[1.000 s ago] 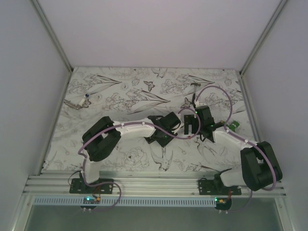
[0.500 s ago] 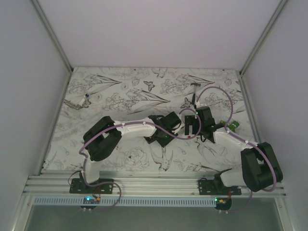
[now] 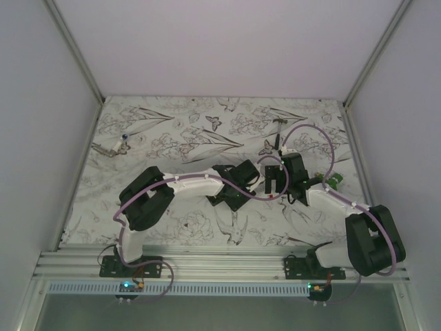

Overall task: Snap on the fuse box
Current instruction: Pick up the fuse from the center of the board, then install the fuse at the fuse box base.

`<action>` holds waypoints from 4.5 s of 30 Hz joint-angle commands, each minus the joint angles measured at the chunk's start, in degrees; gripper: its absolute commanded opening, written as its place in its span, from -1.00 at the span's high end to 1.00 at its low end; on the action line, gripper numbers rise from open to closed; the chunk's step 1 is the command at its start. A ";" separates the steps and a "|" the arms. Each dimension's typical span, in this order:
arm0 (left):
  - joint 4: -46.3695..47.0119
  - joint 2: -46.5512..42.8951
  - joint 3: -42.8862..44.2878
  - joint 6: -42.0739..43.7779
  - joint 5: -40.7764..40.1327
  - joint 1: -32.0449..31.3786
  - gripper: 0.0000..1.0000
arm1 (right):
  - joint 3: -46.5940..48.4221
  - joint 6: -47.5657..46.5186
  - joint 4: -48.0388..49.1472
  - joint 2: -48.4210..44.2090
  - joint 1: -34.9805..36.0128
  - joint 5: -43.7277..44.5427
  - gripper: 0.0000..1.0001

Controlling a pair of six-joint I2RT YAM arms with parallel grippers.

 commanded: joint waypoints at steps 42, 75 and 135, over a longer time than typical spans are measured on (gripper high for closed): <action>12.55 5.21 -1.54 8.33 8.95 -4.38 0.45 | 1.08 2.90 8.60 -2.90 3.38 -11.14 -1.00; 21.98 -17.30 -17.75 -6.40 -7.23 0.16 0.52 | 5.31 7.26 15.78 2.37 5.11 -20.81 -0.95; 23.79 -48.38 -30.87 -53.23 -21.92 3.71 0.58 | -12.36 0.33 73.46 4.03 28.25 -7.50 0.57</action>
